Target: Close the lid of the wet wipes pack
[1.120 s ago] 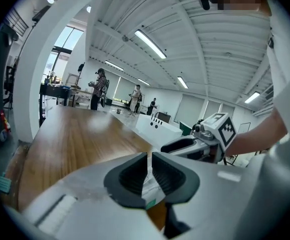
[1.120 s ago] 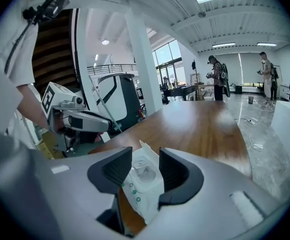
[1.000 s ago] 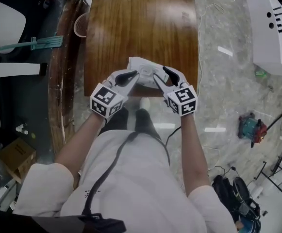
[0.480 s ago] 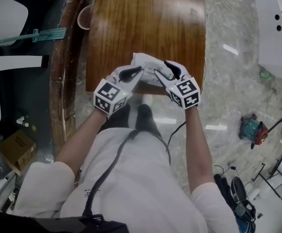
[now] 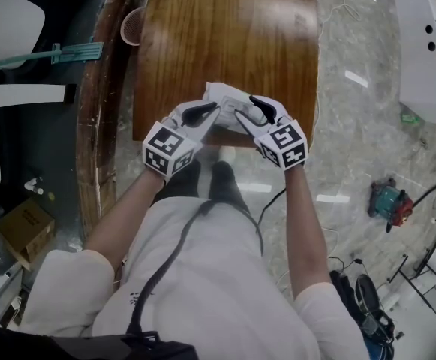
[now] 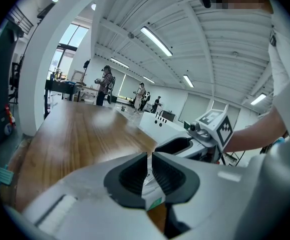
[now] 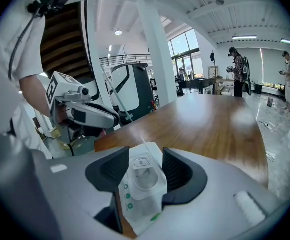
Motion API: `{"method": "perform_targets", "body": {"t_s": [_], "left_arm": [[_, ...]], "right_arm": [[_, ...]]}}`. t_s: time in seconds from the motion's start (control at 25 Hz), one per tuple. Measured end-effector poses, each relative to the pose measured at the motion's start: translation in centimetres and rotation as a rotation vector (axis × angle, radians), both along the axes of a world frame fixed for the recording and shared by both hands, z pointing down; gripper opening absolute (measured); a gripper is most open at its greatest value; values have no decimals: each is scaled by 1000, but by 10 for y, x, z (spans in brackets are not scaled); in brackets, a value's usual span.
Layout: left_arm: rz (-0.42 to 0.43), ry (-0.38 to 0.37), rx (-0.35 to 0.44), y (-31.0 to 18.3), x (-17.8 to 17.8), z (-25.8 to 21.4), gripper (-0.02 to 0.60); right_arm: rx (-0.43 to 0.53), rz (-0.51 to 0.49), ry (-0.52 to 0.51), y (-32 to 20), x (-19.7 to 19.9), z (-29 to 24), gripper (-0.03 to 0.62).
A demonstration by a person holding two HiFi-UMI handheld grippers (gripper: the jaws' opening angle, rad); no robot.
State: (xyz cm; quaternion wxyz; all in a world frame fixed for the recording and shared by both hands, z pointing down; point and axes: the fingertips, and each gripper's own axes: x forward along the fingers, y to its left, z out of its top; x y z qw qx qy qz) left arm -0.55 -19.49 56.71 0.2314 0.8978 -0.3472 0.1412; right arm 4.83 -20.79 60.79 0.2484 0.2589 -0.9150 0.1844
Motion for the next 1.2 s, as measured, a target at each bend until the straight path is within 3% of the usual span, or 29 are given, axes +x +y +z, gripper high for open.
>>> {"method": "perform_targets", "body": {"t_s": [1.2], "left_arm": [[-5, -5, 18, 13, -4, -4, 38]], "right_arm": [[-43, -60, 44, 30, -11, 14, 216]]}}
